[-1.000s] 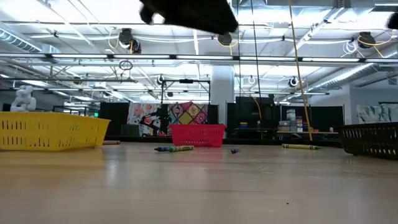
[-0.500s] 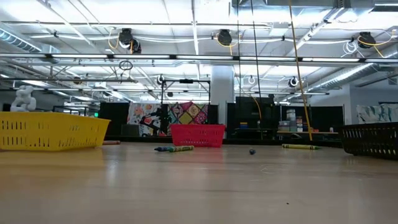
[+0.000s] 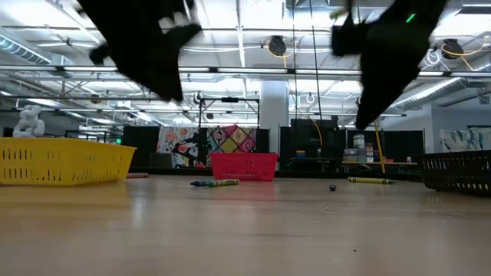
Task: Sort crayons
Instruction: Put the blue crayon into the red basket
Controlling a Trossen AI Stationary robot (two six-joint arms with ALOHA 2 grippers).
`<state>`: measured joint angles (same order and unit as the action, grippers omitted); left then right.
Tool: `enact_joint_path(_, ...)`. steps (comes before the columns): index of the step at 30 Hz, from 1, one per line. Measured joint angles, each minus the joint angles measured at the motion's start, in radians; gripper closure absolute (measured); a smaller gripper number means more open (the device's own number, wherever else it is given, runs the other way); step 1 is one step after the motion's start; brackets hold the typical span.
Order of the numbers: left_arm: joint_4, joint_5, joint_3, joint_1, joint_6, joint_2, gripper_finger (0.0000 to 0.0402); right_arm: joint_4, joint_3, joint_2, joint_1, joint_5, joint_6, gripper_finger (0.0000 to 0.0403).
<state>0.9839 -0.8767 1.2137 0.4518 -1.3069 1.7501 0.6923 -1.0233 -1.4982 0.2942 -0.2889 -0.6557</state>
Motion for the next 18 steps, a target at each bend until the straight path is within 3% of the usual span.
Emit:
enact_joint_path(5, -0.183, 0.223, -0.062, -0.202, 0.270, 0.003, 0.0270, -0.013, 0.000, -0.097, -0.147, 0.079, 0.159, 0.0349)
enact_joint_path(8, -0.287, 0.298, -0.095, -0.290, 0.394, 0.016, 0.0270, -0.008, 0.000, -0.141, -0.190, 0.084, 0.182, 0.0390)
enact_joint_path(13, -0.319, 0.373, -0.128, -0.377, 0.434, 0.015, 0.0270, 0.003, 0.000, -0.206, -0.224, 0.147, 0.204, 0.0394)
enact_joint_path(18, -0.325, 0.410, -0.137, -0.397, 0.451, 0.015, 0.0270, -0.003, -0.002, -0.255, -0.228, 0.158, 0.223, 0.0401)
